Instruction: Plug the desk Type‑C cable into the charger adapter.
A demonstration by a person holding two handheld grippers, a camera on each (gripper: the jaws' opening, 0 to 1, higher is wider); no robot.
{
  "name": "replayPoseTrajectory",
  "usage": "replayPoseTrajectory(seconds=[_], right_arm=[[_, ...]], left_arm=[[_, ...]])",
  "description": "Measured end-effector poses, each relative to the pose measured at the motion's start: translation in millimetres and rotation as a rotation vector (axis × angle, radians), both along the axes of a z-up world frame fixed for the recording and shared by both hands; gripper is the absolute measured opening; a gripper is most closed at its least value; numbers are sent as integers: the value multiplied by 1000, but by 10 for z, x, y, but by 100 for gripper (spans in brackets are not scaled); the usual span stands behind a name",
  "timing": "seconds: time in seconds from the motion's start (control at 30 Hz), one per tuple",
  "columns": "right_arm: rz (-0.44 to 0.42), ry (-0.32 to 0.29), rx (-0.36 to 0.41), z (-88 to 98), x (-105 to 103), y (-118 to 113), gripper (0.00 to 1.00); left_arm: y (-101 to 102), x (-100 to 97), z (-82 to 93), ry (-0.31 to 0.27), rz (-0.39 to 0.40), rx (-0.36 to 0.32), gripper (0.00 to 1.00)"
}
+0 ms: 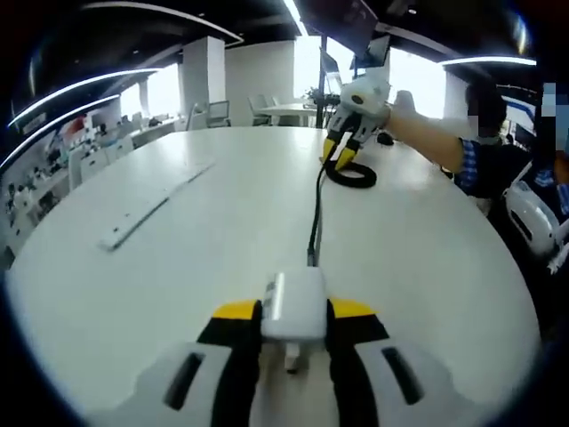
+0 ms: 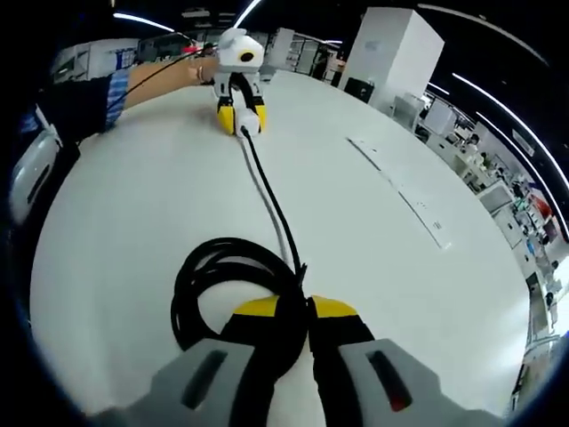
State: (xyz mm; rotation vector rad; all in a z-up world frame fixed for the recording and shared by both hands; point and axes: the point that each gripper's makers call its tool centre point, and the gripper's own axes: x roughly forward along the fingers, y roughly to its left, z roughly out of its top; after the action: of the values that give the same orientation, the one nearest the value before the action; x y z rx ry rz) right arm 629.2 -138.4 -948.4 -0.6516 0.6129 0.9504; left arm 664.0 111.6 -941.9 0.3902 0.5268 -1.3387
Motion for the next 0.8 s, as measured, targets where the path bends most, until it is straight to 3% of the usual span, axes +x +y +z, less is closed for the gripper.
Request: replayPoseTrajectory(seconds=[0.23,0.3,0.6,0.8], right_arm=[[-14,-20,4,3,104,28,11],[-29,-34,-4,2,151,30,11],[-59,-56,-2,-1,185,50,11],[-92,-73,-13,-6,163,53,12]], left_arm=[[21,135,-5,-30,20,37,28],[24,185,-4,-68,27,63,28],[55,293,6,-103,53,67,29],[145,324,176,-164,99,47,34]])
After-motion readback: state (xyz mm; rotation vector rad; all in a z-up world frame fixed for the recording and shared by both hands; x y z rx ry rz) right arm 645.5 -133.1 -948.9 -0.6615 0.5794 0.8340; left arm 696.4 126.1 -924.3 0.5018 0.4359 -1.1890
